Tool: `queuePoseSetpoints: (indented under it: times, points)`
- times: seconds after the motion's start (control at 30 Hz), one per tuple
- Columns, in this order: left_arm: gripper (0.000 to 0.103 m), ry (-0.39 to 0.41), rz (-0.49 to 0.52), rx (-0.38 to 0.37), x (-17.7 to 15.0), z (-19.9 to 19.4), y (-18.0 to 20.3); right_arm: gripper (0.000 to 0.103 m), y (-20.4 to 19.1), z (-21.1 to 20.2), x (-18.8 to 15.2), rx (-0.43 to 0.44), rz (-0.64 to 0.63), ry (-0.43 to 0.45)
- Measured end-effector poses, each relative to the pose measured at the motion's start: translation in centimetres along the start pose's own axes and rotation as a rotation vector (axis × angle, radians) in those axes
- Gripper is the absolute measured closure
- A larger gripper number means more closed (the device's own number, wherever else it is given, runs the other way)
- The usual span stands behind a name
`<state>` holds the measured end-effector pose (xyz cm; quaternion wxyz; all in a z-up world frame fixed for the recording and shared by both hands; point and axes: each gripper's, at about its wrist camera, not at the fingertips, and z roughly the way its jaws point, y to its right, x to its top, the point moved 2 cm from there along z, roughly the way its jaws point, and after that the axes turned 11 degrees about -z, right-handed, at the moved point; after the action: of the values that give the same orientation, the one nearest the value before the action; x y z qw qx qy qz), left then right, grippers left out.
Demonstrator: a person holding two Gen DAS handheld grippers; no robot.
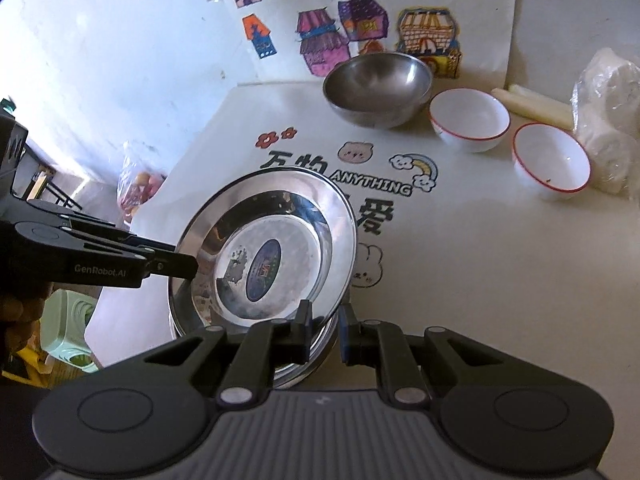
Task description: Organize plates and bowls
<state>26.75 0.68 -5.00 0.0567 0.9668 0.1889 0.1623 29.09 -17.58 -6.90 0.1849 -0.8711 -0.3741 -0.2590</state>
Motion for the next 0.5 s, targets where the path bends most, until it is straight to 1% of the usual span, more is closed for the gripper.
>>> queuePoseSetpoints:
  times: [0.17, 0.5]
  points:
    - [0.080, -0.002, 0.013, 0.018, -0.2, -0.1, -0.2, 0.088, -0.3, 0.2, -0.1, 0.014, -0.004, -0.013]
    - [0.079, -0.033, 0.022, 0.043, -0.8, 0.3, -0.5, 0.087, -0.6, 1.1, -0.2, 0.039, 0.000, -0.051]
